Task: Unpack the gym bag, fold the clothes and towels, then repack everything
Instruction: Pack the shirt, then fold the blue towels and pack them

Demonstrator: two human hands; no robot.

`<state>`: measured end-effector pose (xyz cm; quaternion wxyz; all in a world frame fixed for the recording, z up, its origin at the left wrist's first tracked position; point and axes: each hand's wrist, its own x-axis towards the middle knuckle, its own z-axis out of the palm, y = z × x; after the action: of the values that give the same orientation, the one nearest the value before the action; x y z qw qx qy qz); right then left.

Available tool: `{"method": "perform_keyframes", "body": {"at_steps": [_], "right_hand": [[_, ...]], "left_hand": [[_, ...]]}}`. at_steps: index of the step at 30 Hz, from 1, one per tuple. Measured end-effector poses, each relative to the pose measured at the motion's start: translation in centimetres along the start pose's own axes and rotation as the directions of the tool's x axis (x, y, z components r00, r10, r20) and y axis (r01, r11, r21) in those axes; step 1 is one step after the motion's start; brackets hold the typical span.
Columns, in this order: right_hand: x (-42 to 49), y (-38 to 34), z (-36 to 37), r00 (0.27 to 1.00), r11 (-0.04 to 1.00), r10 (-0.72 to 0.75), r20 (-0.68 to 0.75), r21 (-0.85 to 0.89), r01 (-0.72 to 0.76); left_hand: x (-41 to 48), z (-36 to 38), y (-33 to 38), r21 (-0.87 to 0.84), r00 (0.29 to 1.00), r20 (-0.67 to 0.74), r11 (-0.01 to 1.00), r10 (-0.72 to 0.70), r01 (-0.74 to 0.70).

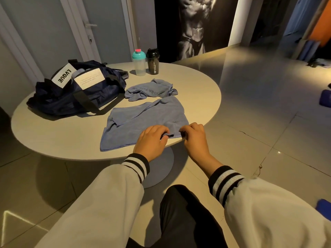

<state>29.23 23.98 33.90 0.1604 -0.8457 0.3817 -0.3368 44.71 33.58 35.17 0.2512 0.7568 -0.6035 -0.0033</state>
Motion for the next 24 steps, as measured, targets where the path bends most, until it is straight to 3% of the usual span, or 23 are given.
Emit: {"method": "perform_keyframes", "body": {"at_steps": [5,11,13,16,18,21,24], "right_hand": [[-0.7,0.3,-0.3,0.985,0.987,0.158,-0.073,0.001,-0.159],[0.9,-1.0,-0.2,0.986,0.991,0.113,-0.122,0.084,-0.104],[2.4,-1.9,0.0,0.998,0.993,0.031,-0.061,0.114,-0.023],[4.4,-2.7,0.8,0.983,0.994,-0.038,0.181,0.109,0.019],[5.1,-2.4,1.0,0.959,1.000,0.002,0.284,0.002,-0.002],[6.0,-2.1,0.5,0.939,0.966,0.191,0.285,-0.224,-0.128],[7.7,-3.2,0.8,0.933,0.914,0.227,0.278,-0.391,-0.106]], "left_hand": [[-0.1,-0.1,0.1,-0.005,1.000,0.029,1.000,-0.004,0.004],[0.0,-0.4,0.5,-0.048,0.998,0.062,0.999,-0.023,0.026],[0.1,-0.6,0.6,-0.083,0.997,0.077,0.996,-0.031,0.038],[0.7,-1.4,0.9,-0.141,0.994,0.062,0.986,-0.086,0.094],[1.4,-1.9,0.7,-0.101,0.986,0.039,0.981,-0.162,0.166],[2.2,-1.9,0.2,-0.013,0.978,0.067,0.980,-0.196,0.197],[3.4,-2.1,-0.6,-0.116,0.974,0.103,0.970,-0.203,0.214]]}}
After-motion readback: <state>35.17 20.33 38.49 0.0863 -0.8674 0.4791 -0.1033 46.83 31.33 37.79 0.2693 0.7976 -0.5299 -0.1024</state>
